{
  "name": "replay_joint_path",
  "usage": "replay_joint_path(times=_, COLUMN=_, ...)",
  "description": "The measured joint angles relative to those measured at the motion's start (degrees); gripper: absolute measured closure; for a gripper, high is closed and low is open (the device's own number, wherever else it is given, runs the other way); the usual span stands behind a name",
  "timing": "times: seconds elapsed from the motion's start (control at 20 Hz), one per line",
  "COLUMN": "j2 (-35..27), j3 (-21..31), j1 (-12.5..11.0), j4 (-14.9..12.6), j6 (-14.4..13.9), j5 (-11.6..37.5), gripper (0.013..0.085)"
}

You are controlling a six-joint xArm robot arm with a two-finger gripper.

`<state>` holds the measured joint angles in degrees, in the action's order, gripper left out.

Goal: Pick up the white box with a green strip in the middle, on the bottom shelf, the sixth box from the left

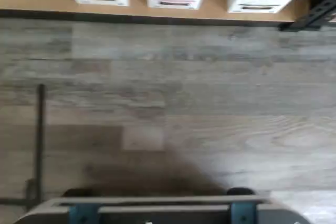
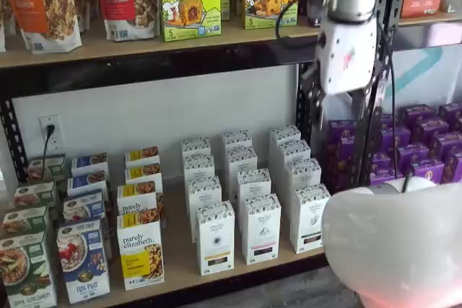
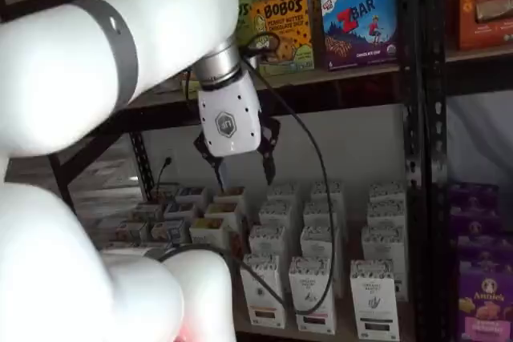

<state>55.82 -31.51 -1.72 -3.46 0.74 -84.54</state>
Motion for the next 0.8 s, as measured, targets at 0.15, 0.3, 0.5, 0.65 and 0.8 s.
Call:
replay_joint_path(times=0.15, j2=1.4, j3=6.8, j1=-0.7, j4=-0.3, j6=-0.1, j5=8.8, gripper=0.0130)
replay_joint_path(times=0.3, j2=0.2, j3=10.4, j1=-1.9, j4=0.2, j6=0.9, j5=14.1, gripper=0.0130)
replay_joint_path(times=0.5, j2=-1.8, j3=15.4, j1=-3.7, j4=1.3, j6=2.8, j5=22.8, gripper=0.0130)
replay_joint_path(times=0.65, j2=-5.9, j3=17.5, j1=-4.1, j4=0.1, j6=2.4, j5=27.6, gripper=0.0130)
replay_joint_path(times=0.8, j2=-10.6, j3=19.8, j1=-4.1, j4=-1.3, j6=1.2, j5=34.0, gripper=0.0130)
